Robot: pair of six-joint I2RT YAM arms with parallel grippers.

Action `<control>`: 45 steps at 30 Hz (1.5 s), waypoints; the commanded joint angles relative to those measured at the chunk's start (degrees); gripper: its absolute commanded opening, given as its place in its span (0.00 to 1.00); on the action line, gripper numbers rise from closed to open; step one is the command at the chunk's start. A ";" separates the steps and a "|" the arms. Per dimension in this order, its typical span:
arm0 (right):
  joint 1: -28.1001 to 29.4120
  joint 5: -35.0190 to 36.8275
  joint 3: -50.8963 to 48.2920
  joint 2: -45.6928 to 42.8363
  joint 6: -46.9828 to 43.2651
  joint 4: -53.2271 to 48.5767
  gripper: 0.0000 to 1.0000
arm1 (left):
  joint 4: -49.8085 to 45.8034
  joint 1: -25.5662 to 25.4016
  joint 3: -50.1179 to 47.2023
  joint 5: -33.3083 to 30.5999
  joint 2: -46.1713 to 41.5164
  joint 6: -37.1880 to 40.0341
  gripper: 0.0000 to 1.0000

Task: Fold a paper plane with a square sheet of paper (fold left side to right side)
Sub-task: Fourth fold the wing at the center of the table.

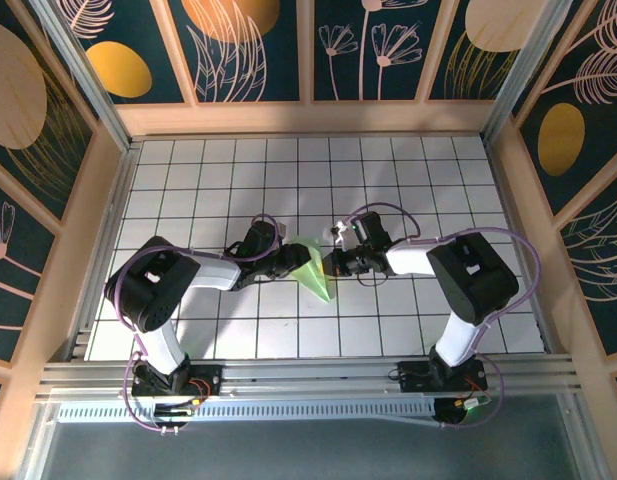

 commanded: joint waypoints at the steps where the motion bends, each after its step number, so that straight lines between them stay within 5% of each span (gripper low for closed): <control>1: 0.01 1.36 1.64 1.22 -1.29 -1.56 0.02 | -4.71 0.02 -1.33 -2.94 1.14 0.96 0.42; 29: 1.33 4.18 0.67 5.52 -0.09 -3.00 0.01 | -6.69 -0.05 1.65 -5.84 -7.88 1.68 0.49; 38: 1.72 4.53 0.89 5.94 -0.06 -3.25 0.01 | -1.49 -0.04 3.21 1.16 -4.49 0.92 0.12; 45: 1.87 4.86 1.41 6.05 -0.24 -3.79 0.01 | -2.03 -0.16 6.50 4.16 1.29 2.29 0.03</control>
